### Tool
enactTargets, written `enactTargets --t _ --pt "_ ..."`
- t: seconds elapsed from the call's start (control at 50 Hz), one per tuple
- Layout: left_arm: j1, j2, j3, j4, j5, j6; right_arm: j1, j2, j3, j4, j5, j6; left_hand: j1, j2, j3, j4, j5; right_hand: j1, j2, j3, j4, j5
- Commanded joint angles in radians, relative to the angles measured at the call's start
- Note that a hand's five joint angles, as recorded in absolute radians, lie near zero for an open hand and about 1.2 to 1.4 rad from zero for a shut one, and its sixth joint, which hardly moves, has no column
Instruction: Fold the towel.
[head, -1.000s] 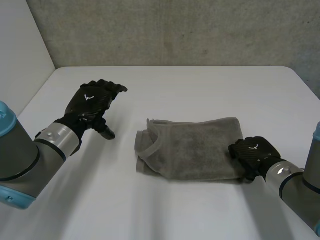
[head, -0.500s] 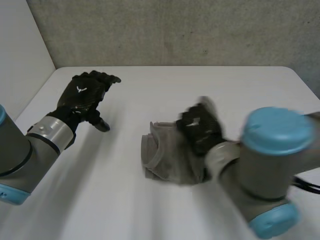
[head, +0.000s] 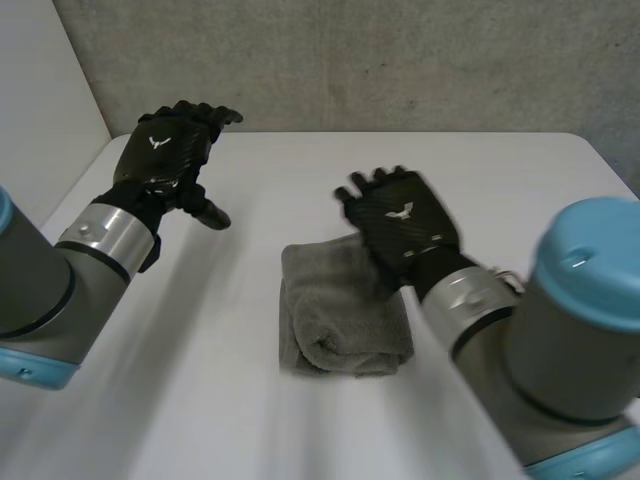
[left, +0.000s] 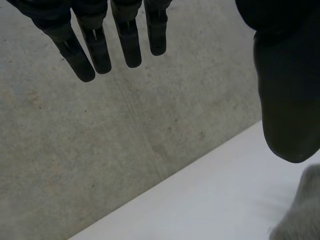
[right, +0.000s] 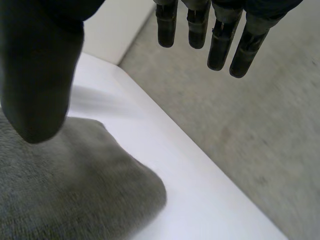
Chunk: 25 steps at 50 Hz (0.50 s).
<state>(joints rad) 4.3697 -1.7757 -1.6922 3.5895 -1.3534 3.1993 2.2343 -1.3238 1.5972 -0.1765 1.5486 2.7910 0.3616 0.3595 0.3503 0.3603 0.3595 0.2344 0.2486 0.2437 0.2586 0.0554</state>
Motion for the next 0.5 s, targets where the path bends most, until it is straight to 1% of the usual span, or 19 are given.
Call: enactTargets --t 0.02,0.04,0.06,0.08,0.1,0.12,0.14,0.16,0.18,0.2,0.22,0.24,0.26,0.3,0.32,0.36,0.5 --pt "-0.116 -0.105 0.08 -0.017 -0.096 -0.096 -0.165 -0.045 0.035 0.12 -0.012 0.058 -0.025 -0.023 -0.014 -0.024 -0.197 -0.06 -0.074 -0.069 -0.084 -0.055" --pt "-0.116 -0.105 0.08 -0.017 -0.096 -0.096 -0.179 -0.034 0.032 0.126 -0.018 0.067 -0.025 -0.023 -0.014 -0.024 -0.197 -0.06 -0.074 -0.069 -0.084 -0.055" --pt "-0.146 -0.135 0.097 -0.029 -0.124 -0.111 -0.179 -0.034 0.032 0.126 -0.018 0.067 -0.022 -0.02 -0.011 -0.021 -0.194 -0.06 -0.074 -0.069 -0.084 -0.055" --pt "-0.147 -0.136 0.097 -0.029 -0.124 -0.111 -0.188 -0.008 0.027 0.127 -0.031 0.08 -0.022 -0.02 -0.011 -0.021 -0.194 -0.06 -0.074 -0.069 -0.084 -0.055" --pt "-0.169 -0.171 0.114 -0.046 -0.148 -0.128 -0.192 0.024 0.018 0.127 -0.054 0.097 -0.022 -0.02 -0.011 -0.021 -0.194 -0.06 -0.074 -0.069 -0.084 -0.055" --pt "-0.191 -0.209 0.133 -0.069 -0.165 -0.142 -0.193 0.025 0.018 0.127 -0.054 0.097 -0.019 -0.017 -0.008 -0.018 -0.191 -0.06 -0.074 -0.069 -0.084 -0.055" --pt "-0.191 -0.209 0.134 -0.069 -0.165 -0.142 -0.193 0.056 0.007 0.132 -0.079 0.12 -0.019 -0.017 -0.008 -0.018 -0.191 -0.06 -0.074 -0.069 -0.084 -0.055" --pt "-0.212 -0.249 0.155 -0.096 -0.18 -0.156 -0.193 0.057 0.007 0.132 -0.079 0.12 -0.022 -0.02 -0.011 -0.021 -0.194 -0.06 -0.074 -0.069 -0.084 -0.055" --pt "-0.237 -0.289 0.175 -0.127 -0.188 -0.168 -0.194 0.084 -0.005 0.135 -0.1 0.145 -0.022 -0.02 -0.011 -0.021 -0.194 -0.06 -0.074 -0.069 -0.084 -0.055" --pt "-0.237 -0.289 0.175 -0.127 -0.188 -0.168 -0.196 0.112 -0.017 0.135 -0.122 0.175 -0.022 -0.02 -0.011 -0.021 -0.194 -0.06 -0.074 -0.069 -0.084 -0.055" --pt "-0.261 -0.327 0.193 -0.155 -0.194 -0.177 -0.196 0.112 -0.017 0.135 -0.122 0.176 -0.025 -0.023 -0.014 -0.023 -0.197 -0.06 -0.074 -0.069 -0.084 -0.055" --pt "-0.278 -0.362 0.207 -0.178 -0.202 -0.182 -0.197 0.141 -0.026 0.137 -0.142 0.205 -0.028 -0.026 -0.016 -0.026 -0.2 -0.06 -0.074 -0.069 -0.084 -0.055" --pt "-0.279 -0.363 0.207 -0.178 -0.202 -0.182 -0.197 0.141 -0.026 0.137 -0.142 0.205 -0.028 -0.026 -0.016 -0.026 -0.2 -0.06 -0.074 -0.069 -0.084 -0.055" --pt "-0.297 -0.408 0.221 -0.201 -0.222 -0.184 -0.196 0.211 -0.051 0.137 -0.179 0.254 -0.028 -0.026 -0.016 -0.026 -0.2 -0.06 -0.074 -0.069 -0.084 -0.055" --pt "-0.297 -0.409 0.221 -0.201 -0.222 -0.184 -0.196 0.212 -0.051 0.137 -0.179 0.254 -0.028 -0.026 -0.016 -0.026 -0.2 -0.06 -0.074 -0.069 -0.084 -0.055" --pt "-0.302 -0.433 0.22 -0.201 -0.246 -0.176 -0.194 0.257 -0.066 0.135 -0.199 0.263 -0.028 -0.026 -0.016 -0.026 -0.2 -0.06 -0.074 -0.069 -0.084 -0.055" --pt "-0.309 -0.449 0.221 -0.201 -0.299 -0.167 -0.185 0.345 -0.114 0.135 -0.202 0.262 -0.028 -0.026 -0.016 -0.026 -0.2 -0.06 -0.074 -0.069 -0.084 -0.055"
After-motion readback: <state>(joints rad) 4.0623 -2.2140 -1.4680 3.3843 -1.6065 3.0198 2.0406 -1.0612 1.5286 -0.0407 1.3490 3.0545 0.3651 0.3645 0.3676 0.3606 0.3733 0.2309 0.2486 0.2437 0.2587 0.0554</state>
